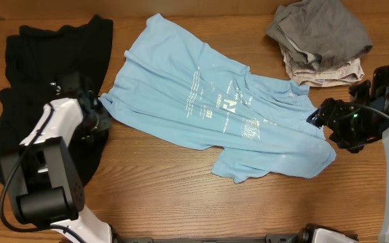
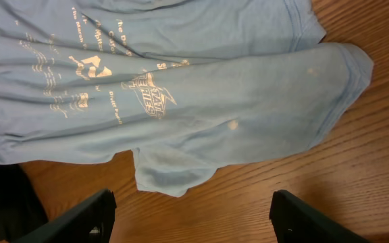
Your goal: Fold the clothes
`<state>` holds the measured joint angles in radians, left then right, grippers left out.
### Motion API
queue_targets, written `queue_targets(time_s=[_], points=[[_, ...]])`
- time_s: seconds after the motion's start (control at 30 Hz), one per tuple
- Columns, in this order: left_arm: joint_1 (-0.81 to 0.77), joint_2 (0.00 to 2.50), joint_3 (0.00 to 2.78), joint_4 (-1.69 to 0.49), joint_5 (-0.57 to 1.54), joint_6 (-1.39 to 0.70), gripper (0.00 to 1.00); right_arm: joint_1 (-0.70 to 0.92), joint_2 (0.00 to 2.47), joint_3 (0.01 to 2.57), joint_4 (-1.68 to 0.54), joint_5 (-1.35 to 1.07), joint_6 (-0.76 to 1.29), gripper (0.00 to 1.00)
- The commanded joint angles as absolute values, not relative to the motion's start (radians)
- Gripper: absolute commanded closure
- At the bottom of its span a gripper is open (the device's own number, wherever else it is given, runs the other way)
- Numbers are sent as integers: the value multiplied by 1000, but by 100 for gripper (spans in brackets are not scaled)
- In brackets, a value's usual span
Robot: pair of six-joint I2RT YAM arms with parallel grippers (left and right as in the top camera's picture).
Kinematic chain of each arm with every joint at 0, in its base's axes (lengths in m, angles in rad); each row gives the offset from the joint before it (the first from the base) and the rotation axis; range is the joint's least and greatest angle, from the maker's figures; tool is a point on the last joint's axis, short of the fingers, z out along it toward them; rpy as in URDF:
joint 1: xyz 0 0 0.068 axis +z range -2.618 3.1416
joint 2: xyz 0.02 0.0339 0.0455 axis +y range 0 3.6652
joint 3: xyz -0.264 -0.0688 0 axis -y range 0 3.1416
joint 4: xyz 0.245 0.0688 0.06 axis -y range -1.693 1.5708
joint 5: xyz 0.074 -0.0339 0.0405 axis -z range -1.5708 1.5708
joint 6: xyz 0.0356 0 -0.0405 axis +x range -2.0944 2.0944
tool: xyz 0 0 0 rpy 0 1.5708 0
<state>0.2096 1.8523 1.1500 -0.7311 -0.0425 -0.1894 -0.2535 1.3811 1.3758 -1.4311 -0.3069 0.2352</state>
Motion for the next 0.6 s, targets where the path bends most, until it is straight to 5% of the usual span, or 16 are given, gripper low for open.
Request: queue_targets(time_s=[0.0, 0.37, 0.57], points=[[284, 1838, 1139, -707, -109, -210, 96, -248, 1370, 1399, -1428, -305, 231, 22], [536, 1838, 1139, -580, -65, -210, 96, -248, 1370, 1399, -1427, -305, 231, 22], [562, 1838, 1140, -575, 175, -133, 96, -248, 1371, 1398, -1416, -305, 231, 22]])
